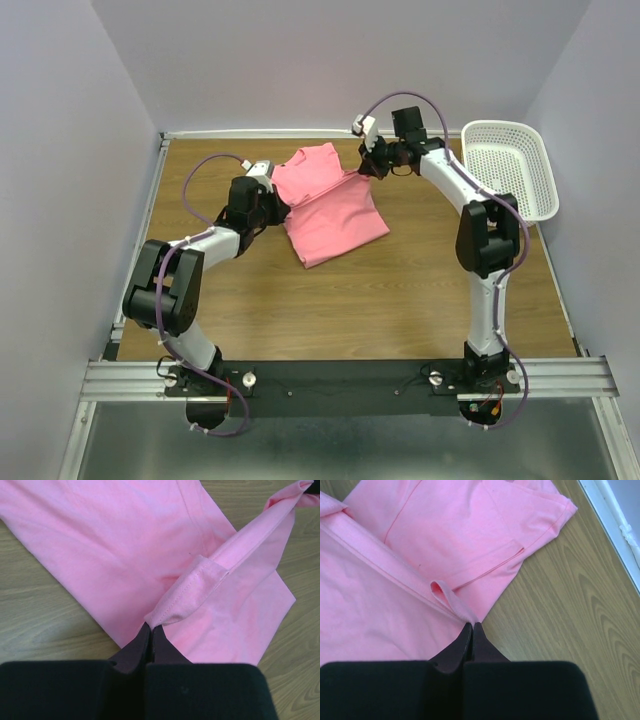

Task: Fold and stack the t-shirts
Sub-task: Fold the tshirt

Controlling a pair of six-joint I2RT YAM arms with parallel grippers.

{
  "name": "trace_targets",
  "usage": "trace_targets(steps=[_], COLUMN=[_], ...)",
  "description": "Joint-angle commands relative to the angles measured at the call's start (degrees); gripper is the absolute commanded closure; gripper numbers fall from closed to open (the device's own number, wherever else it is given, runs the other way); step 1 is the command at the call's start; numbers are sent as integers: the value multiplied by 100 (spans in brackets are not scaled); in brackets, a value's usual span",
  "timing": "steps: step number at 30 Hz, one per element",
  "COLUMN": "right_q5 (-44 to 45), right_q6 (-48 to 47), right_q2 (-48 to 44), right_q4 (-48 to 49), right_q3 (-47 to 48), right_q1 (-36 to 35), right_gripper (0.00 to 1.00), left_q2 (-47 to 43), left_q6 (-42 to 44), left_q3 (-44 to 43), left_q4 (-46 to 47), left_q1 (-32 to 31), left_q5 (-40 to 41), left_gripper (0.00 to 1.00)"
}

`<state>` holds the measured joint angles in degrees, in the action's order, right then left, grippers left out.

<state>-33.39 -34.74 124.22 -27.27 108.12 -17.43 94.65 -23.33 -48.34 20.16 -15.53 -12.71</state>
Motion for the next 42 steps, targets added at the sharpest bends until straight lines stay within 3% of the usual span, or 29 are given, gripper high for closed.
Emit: trace_targets(steps=[1, 7, 9, 11, 13, 14, 15, 19, 21, 23, 24, 25, 26, 29, 32, 33, 35, 38, 42], right_q5=[157, 201, 262, 455, 752, 876, 1000, 1115, 984, 230, -460, -711, -870, -1213, -1846, -1821, -1225, -670, -212], right_q6=[73, 161, 204, 327, 774, 1133, 1241, 1549, 1524, 1296, 712, 340, 23, -1163, -2927, -3908, -4582, -4726, -5122], right_q2=[251, 488, 611, 908, 1164, 1392, 1516, 1483, 1062, 623, 46, -247, -476, -1425, -2453, -2682, -3043, -2678, -2203], right_q4=[2, 2, 11, 81, 238, 387, 406, 494, 494, 486, 485, 494, 494, 451, 56, -84, -51, 11, 116], right_q3=[341, 570, 763, 1130, 1474, 1850, 2027, 2162, 1873, 1004, 53, 43, -853, -2401, -3539, -4265, -4736, -4608, -4475], right_q1=[-15, -59, -94, -164, -182, -182, -182, -164, -129, -7, 46, 90, 134, 143, 100, 30, -207, -235, -243], right_gripper=[99, 96, 89, 80, 51, 17, 1, 0, 0, 0, 0, 0, 0, 0, 0, 0, 0, 0, 6], left_q2=[53, 194, 273, 299, 273, 186, 107, -639, -1307, -1938, -2124, -2309, -2459, -2968, -3276, -3504, -3664, -3700, -3219], left_q6=[110, 171, 145, 110, 136, 162, 197, 390, 426, 365, 277, 146, 14, -750, -1304, -1392, -1569, -1464, -1367], left_q3=[-132, -237, -334, -500, -667, -851, -949, -1073, -766, -285, -81, 129, 340, 1263, 2098, 2344, 2408, 2093, 1776], left_q4=[5, -39, -83, -153, -258, -345, -416, -619, -566, -557, -557, -566, -566, -566, -408, -417, -574, -1363, -1760], left_q1=[94, 138, 182, 217, 252, 270, 270, 279, 270, 270, 270, 270, 270, 200, -519, -1113, -1626, -2252, -2639], left_q5=[5, 23, 163, 347, 751, 1074, 1226, 2219, 2238, 1854, 1686, 1484, 1299, 385, 286, 617, 1005, 1919, 2219], left_gripper=[100, 99, 89, 60, 25, 25, 23, 23, 25, 27, 29, 29, 30, 36, 38, 38, 39, 39, 38])
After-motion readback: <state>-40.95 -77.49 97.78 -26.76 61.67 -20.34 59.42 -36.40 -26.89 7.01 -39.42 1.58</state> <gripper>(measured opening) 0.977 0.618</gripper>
